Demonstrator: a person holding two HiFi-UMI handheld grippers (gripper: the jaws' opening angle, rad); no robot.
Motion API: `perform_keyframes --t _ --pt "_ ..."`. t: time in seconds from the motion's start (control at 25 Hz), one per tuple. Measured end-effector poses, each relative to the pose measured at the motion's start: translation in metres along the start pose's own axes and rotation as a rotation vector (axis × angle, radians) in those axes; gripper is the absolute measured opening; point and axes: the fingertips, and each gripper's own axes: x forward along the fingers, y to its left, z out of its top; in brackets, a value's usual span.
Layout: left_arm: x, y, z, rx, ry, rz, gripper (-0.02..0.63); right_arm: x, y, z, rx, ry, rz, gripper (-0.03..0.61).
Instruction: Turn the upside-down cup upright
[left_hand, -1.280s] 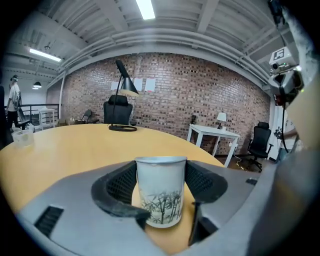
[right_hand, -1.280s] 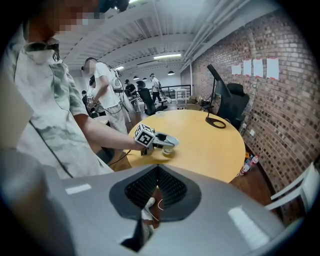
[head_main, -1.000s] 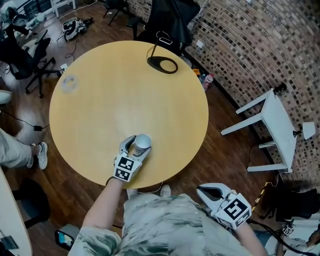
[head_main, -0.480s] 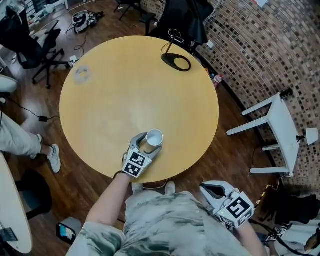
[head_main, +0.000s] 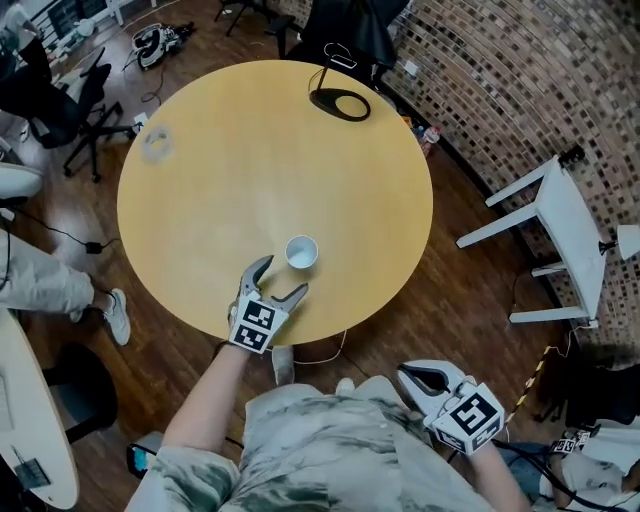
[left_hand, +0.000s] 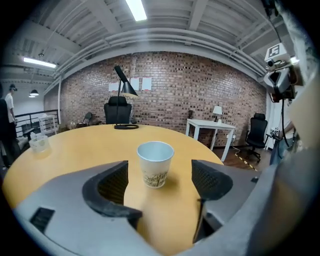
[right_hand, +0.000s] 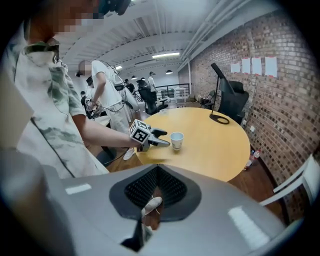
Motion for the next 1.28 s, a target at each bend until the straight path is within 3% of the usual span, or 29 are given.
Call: perform_keyframes --t 0.24,0.36,0.52,0.76,0.88,1.0,1.28 --pt "-0.083 -0.058 0.016 -0.010 0.009 0.136 0.393 -0.043 0.010 -0.030 -0.016 -0.109 0.032 0.003" --pt "-0.131 -0.098 0.025 0.003 0.046 0.252 0.379 -0.065 0.021 -0.055 -0.038 -0.162 0.083 0.003" --pt "-0.194 -0.171 0.036 -0.089 0.010 0.345 0.357 -0.096 0.043 -0.106 -0.083 -0.181 0.155 0.003" --pt "-0.267 -0.308 0.042 -0.150 0.017 0.237 0.327 -0.134 0.079 -0.149 -0.095 -0.214 0.250 0.003" --pt "-0.293 -0.340 0.046 -0.124 0.040 0.223 0.324 -0.150 0.101 -0.152 -0.074 -0.260 0.265 0.003" --pt "-0.313 -0.364 0.058 -0.129 0.005 0.179 0.311 -0.164 0.127 -0.150 -0.064 -0.297 0.260 0.012" --pt "-0.376 -0.412 0.051 -0.142 -0.071 0.058 0.308 -0.189 0.182 -0.173 -0.016 -0.344 0.162 0.054"
